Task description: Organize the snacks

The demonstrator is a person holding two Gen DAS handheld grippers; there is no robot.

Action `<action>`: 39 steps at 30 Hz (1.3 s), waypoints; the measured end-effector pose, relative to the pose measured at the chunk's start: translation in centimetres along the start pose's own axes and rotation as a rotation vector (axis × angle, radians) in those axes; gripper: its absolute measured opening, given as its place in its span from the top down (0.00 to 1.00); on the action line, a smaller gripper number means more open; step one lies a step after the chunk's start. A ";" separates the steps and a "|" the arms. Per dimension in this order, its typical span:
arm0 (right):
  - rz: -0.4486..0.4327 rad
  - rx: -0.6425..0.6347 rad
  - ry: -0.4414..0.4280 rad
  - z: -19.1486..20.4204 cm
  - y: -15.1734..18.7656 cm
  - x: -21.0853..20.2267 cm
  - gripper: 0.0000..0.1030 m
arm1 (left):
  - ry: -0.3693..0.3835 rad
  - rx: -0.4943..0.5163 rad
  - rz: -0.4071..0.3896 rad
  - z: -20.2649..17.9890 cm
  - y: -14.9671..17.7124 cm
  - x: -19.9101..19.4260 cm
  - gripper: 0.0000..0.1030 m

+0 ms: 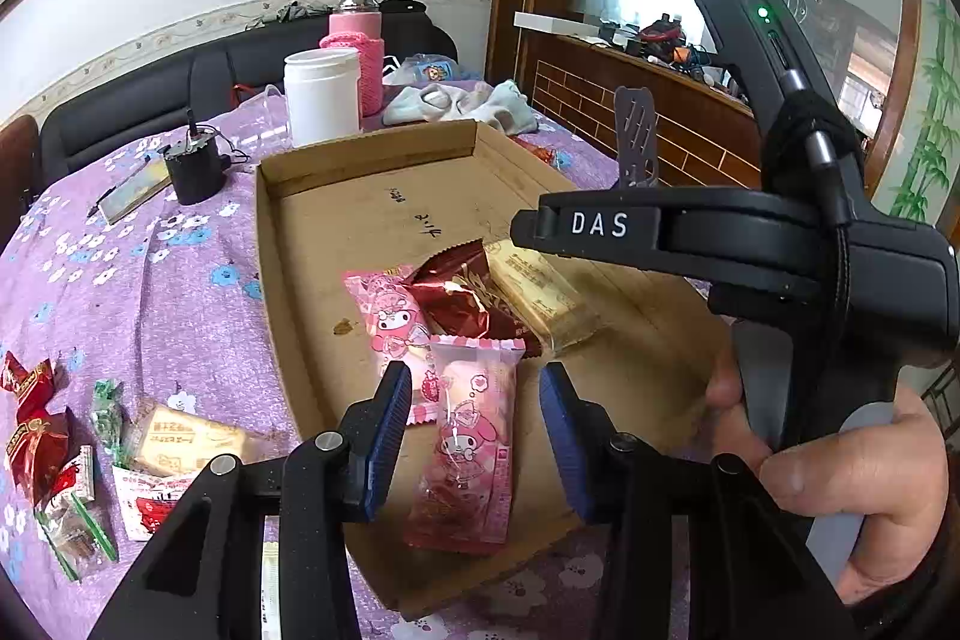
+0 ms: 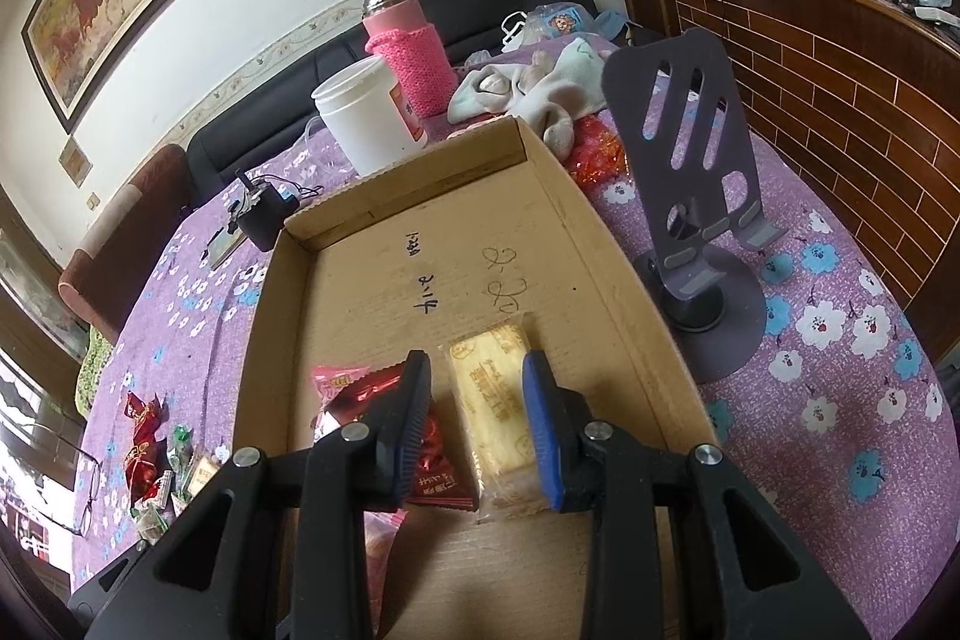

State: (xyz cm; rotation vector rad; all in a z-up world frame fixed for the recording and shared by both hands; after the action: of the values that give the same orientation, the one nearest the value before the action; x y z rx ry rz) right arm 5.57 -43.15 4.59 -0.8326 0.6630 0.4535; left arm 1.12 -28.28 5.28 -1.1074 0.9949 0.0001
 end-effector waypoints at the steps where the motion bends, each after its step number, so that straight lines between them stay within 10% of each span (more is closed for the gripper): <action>1: -0.001 0.000 -0.001 0.0 0.0 0.0 0.70 | 0.000 -0.003 -0.003 0.1 0.0 -0.1 0.55; 30: 0.000 -0.053 -0.033 1.7 0.9 -0.4 0.70 | -0.009 -0.180 0.074 4.4 0.8 -3.7 0.45; 39: 0.009 -0.078 -0.035 2.3 1.5 -0.2 0.67 | -0.157 -0.260 0.110 11.5 6.5 -8.7 0.35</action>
State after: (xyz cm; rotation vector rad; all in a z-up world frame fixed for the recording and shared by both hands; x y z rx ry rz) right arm 5.35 -40.46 5.09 -0.8934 0.6204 0.5037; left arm 0.66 -12.57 7.21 -1.2666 0.9298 0.3086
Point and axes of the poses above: each gripper's, at about its wrist camera, not at the fingertips, and x roughly the way its jaws point, z to its left, y to its underside, the point moved 1 cm from there along x, roughly the way its jaws point, and after that the axes turned 14 degrees about x, right-handed, at the moved point
